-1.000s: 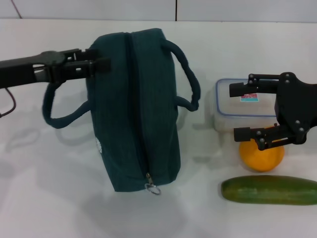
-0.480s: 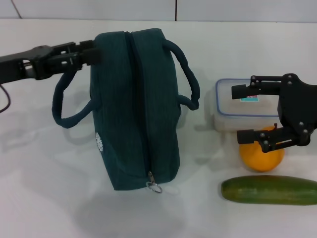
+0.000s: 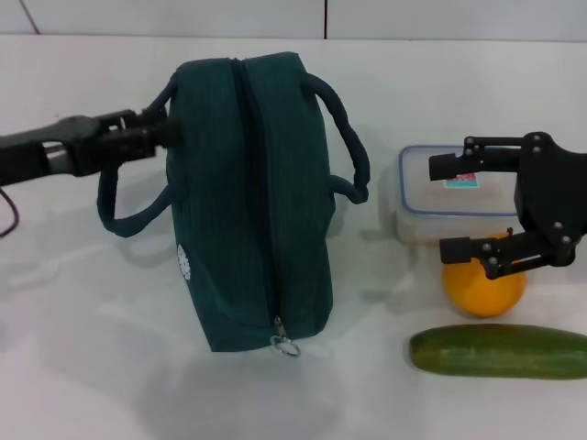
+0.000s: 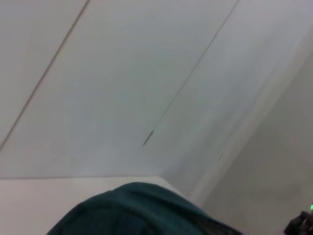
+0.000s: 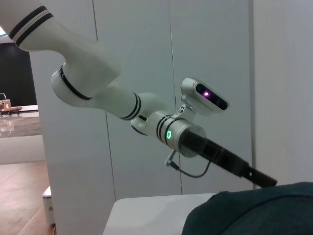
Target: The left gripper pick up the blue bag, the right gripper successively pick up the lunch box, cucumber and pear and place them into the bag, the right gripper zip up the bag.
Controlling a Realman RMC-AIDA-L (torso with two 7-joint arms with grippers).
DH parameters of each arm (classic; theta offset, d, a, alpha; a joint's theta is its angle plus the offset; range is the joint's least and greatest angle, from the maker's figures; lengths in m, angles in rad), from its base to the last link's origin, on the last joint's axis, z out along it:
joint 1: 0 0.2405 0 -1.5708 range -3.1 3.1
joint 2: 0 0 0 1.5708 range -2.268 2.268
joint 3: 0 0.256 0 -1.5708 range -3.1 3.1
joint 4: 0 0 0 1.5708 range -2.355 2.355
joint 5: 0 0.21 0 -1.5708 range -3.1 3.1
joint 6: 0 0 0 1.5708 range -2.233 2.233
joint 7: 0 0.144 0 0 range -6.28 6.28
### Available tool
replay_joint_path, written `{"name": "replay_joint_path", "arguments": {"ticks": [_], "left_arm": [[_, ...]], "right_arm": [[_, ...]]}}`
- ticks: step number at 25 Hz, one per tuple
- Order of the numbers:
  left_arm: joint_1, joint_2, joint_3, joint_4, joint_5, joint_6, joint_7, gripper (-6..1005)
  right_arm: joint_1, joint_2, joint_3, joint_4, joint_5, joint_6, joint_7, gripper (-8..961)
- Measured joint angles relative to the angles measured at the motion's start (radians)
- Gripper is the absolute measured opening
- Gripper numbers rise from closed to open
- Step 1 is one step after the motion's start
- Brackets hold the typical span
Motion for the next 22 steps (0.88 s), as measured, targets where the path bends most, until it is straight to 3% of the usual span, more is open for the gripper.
{"name": "replay_joint_path", "arguments": {"ticks": [3,6,22], "left_arm": [[-0.018,-0.052,0.0,-0.088,0.002,0.0,-0.021,774],[-0.038,-0.072,0.0,-0.123,0.009,-0.001,-0.043,770],[-0.097,-0.084,0.0,-0.119,0.084,-0.159,-0.105,680]], "right_arm": [[0.003,0.0,-0.005,0.0,0.0,0.0,0.0,799],[0.004,0.0,-0.011,0.0,0.0,0.0,-0.001,797],[0.004,-0.001,-0.013,-0.001,-0.003,0.01,-0.002,789]]}}
